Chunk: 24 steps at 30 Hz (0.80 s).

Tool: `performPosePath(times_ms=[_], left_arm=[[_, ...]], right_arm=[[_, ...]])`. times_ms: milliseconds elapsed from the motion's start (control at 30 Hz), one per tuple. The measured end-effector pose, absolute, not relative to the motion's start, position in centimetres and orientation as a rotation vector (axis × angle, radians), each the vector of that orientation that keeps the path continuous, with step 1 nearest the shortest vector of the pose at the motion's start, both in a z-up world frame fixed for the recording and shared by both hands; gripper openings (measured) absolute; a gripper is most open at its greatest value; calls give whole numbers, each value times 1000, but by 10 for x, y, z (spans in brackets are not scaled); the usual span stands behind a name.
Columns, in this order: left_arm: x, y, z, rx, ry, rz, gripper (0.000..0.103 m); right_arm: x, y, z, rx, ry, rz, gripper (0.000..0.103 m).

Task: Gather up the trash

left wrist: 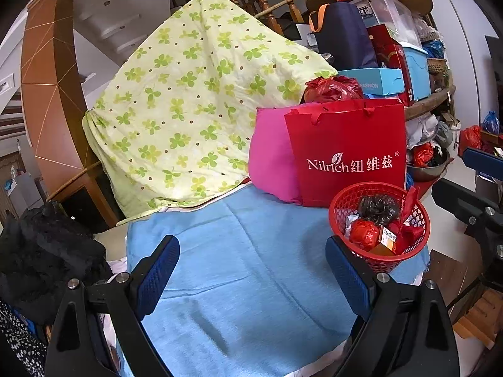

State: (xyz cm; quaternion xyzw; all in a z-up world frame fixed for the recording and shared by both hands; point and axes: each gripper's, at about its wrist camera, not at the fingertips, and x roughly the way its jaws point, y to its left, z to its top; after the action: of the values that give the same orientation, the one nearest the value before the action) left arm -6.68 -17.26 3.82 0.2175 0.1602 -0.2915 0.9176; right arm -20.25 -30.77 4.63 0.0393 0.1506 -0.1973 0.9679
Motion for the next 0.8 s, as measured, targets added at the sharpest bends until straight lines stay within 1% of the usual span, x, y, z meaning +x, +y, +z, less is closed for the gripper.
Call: performPosePath(times_ms=[800], left_arm=[[-86, -153, 49, 420, 299, -613, 94]], right_arm=[[-210, -302, 63, 145, 307, -414, 81]])
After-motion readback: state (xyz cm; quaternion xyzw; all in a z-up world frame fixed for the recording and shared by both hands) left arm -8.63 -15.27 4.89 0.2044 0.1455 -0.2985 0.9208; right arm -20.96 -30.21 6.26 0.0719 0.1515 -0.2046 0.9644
